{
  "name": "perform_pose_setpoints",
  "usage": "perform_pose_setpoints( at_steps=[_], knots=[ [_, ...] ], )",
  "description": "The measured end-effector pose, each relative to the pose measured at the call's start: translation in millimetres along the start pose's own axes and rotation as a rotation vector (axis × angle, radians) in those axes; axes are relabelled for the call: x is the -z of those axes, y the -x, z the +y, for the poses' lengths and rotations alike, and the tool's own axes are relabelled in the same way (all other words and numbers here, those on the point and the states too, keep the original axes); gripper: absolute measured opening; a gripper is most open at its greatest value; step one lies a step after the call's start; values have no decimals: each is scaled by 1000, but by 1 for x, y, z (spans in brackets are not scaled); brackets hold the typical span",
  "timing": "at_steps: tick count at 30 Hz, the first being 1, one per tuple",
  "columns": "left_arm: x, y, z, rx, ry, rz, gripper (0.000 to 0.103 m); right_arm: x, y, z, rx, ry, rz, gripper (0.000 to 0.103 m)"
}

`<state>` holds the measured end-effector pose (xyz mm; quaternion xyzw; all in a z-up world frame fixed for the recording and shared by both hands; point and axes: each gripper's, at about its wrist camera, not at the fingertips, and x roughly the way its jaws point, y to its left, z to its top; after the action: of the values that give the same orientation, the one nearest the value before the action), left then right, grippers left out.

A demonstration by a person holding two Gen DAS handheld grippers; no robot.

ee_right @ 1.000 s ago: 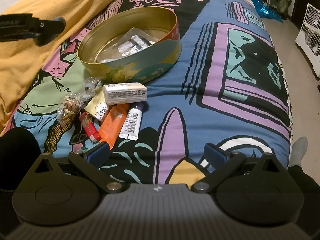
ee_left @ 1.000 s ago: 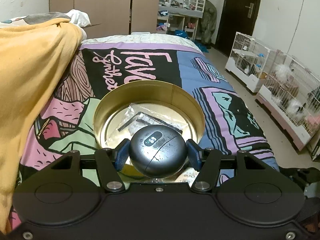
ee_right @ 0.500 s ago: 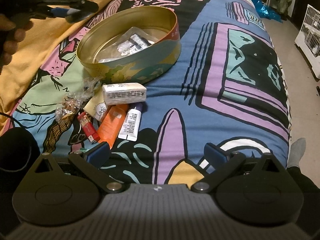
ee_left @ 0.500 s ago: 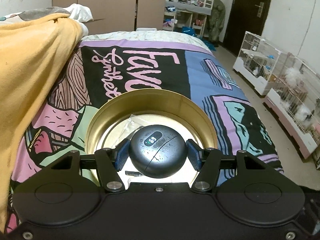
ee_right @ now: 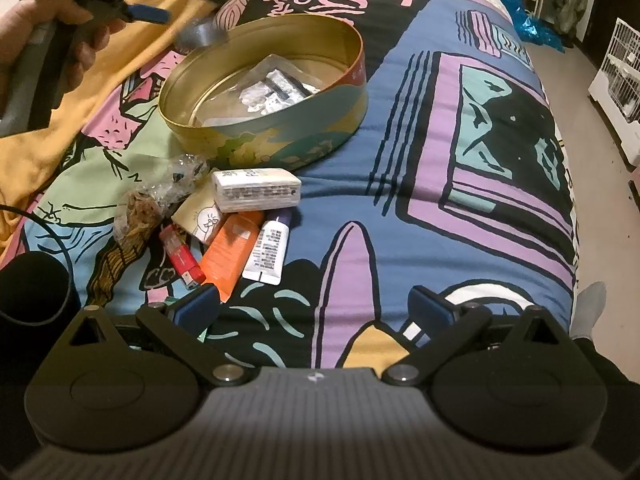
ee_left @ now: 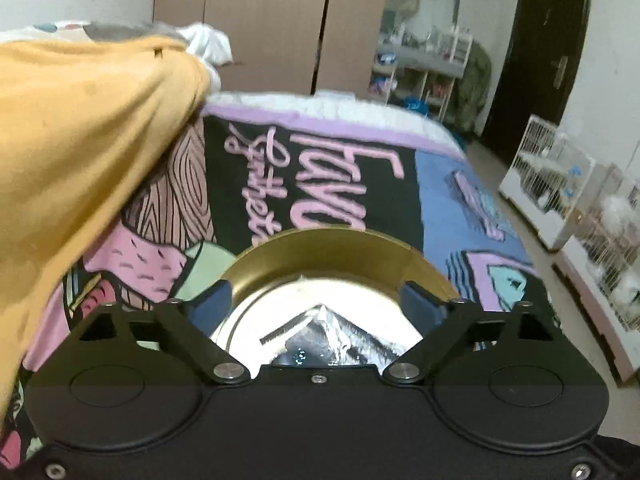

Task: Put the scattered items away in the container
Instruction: 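Carry the earbud case over the tin and open the left gripper, then move the left gripper back toward the remaining pile of items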

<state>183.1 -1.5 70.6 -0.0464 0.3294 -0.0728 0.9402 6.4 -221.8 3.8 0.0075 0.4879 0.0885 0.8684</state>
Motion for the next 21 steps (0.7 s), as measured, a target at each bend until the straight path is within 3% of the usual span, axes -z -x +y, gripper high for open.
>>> perform_pose_setpoints(
  at_steps=[11, 21],
  knots=[
    [25, 41, 39, 86, 98, 41, 96, -6, 1, 5, 5, 10, -11, 103],
    [70, 75, 49, 105, 78, 81, 96, -10, 4, 3, 8, -2, -27, 103]
  ],
)
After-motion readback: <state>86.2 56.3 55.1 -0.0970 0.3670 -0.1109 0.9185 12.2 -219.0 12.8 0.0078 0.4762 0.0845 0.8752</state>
